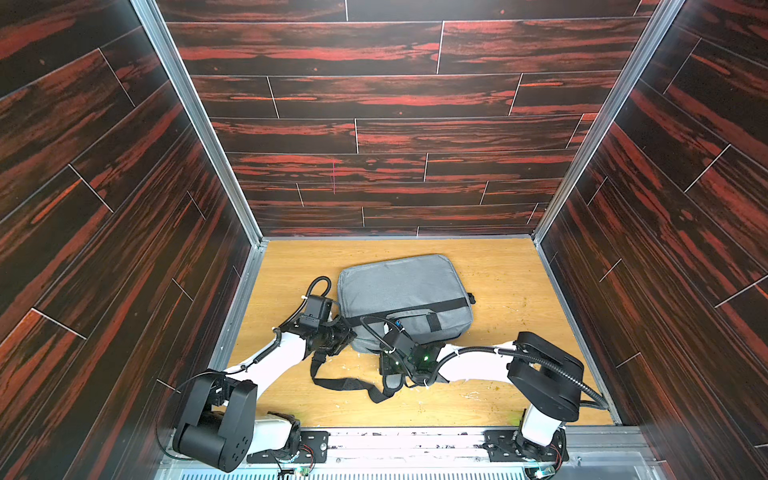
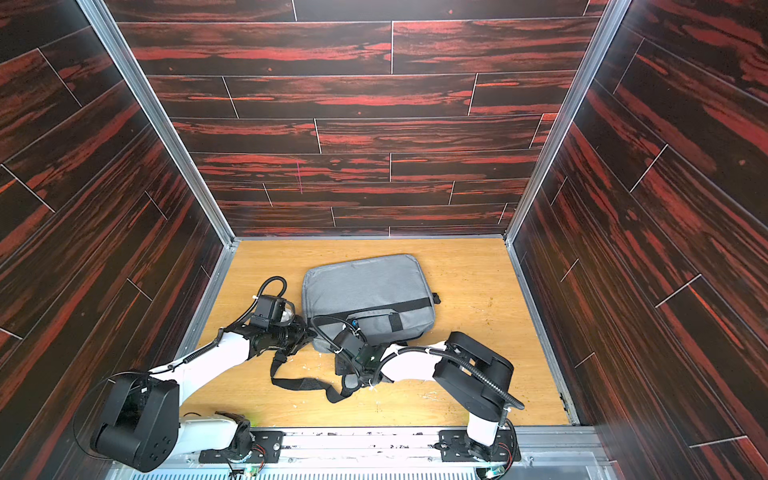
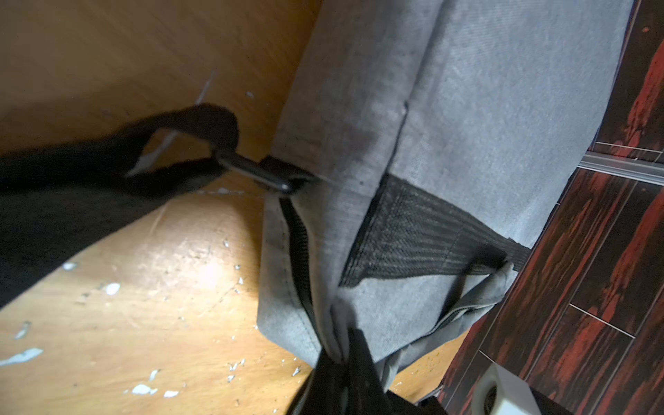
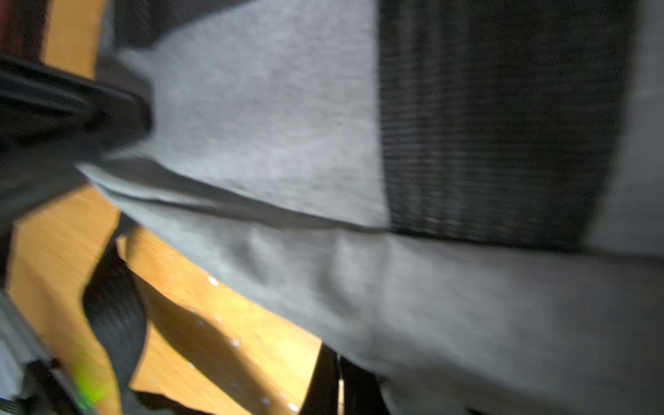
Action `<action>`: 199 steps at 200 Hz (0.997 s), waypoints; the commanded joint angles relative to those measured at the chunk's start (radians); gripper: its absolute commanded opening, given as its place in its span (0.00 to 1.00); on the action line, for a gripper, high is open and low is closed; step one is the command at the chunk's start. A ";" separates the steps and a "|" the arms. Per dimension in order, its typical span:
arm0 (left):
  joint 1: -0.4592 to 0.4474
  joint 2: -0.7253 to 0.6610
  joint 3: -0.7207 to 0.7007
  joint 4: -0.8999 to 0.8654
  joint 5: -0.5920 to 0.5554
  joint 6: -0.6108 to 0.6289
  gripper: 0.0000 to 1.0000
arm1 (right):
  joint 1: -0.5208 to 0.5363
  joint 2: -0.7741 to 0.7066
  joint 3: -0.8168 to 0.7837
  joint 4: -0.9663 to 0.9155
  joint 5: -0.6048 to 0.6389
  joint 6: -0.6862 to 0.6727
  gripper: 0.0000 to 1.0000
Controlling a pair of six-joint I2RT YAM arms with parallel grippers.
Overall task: Open the zippered laptop bag and take out the laptop
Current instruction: Unzip the zipper on the zippered laptop bag.
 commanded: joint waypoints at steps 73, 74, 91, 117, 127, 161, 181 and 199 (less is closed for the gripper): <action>0.048 -0.024 0.051 -0.067 -0.049 0.051 0.00 | -0.150 -0.159 -0.084 -0.219 -0.024 -0.247 0.00; 0.048 -0.024 0.050 -0.067 -0.050 0.052 0.00 | -0.151 -0.160 -0.084 -0.221 -0.024 -0.250 0.00; 0.055 -0.023 0.054 -0.075 -0.050 0.059 0.00 | -0.182 -0.179 -0.090 -0.255 -0.023 -0.293 0.00; 0.066 -0.027 0.052 -0.080 -0.047 0.065 0.00 | -0.234 -0.224 -0.113 -0.296 -0.037 -0.342 0.00; 0.070 -0.027 0.049 -0.080 -0.046 0.066 0.00 | -0.254 -0.240 -0.118 -0.317 -0.029 -0.360 0.00; 0.077 -0.031 0.045 -0.079 -0.044 0.063 0.00 | -0.328 -0.285 -0.147 -0.355 -0.022 -0.423 0.00; 0.082 -0.034 0.044 -0.079 -0.044 0.062 0.00 | -0.376 -0.296 -0.145 -0.383 -0.017 -0.475 0.00; 0.088 -0.031 0.049 -0.081 -0.045 0.068 0.00 | -0.426 -0.307 -0.141 -0.407 -0.015 -0.519 0.00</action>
